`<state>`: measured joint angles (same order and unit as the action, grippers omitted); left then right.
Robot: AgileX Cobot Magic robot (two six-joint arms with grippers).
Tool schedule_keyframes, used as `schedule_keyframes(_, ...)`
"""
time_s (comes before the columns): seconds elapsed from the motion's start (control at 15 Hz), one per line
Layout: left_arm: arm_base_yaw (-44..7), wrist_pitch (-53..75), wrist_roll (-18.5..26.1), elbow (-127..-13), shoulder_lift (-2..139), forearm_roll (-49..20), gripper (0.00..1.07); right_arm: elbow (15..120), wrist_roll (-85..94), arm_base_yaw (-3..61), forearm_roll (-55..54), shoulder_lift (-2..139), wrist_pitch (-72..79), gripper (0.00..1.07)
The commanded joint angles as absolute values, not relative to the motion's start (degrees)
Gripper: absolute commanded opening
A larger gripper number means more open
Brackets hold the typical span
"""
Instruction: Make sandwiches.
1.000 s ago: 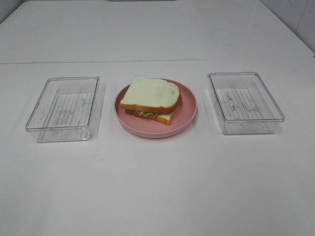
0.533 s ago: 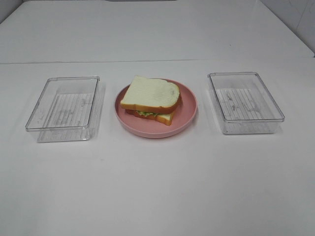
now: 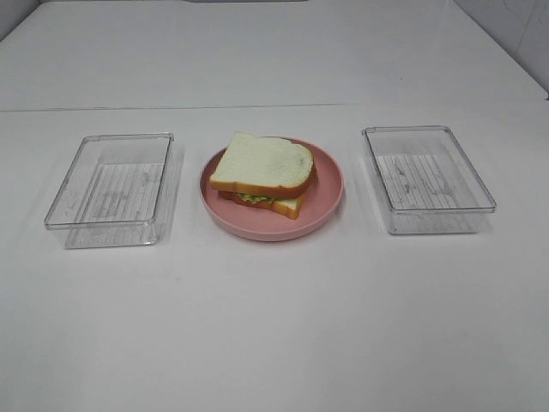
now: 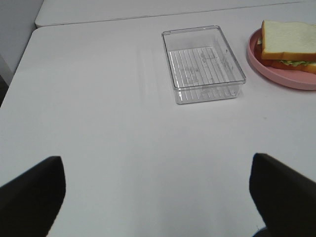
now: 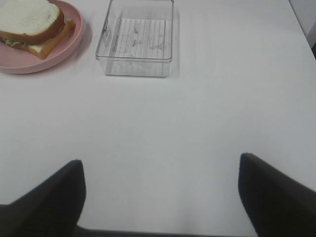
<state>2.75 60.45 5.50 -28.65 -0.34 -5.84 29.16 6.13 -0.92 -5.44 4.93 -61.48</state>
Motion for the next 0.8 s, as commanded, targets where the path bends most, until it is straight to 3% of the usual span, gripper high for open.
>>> schedule_keyframes(0.07,3.04,59.93,5.56,-28.53,-1.60,-6.30,0.96,29.05,6.59,-1.38,-5.50,2.18,-60.96,0.80)
schedule_keyframes(0.8,3.04,59.93,5.56,-28.53,-1.49,-6.36,0.96,29.05,6.59,-1.38,-5.50,-1.15,-60.96,0.80)
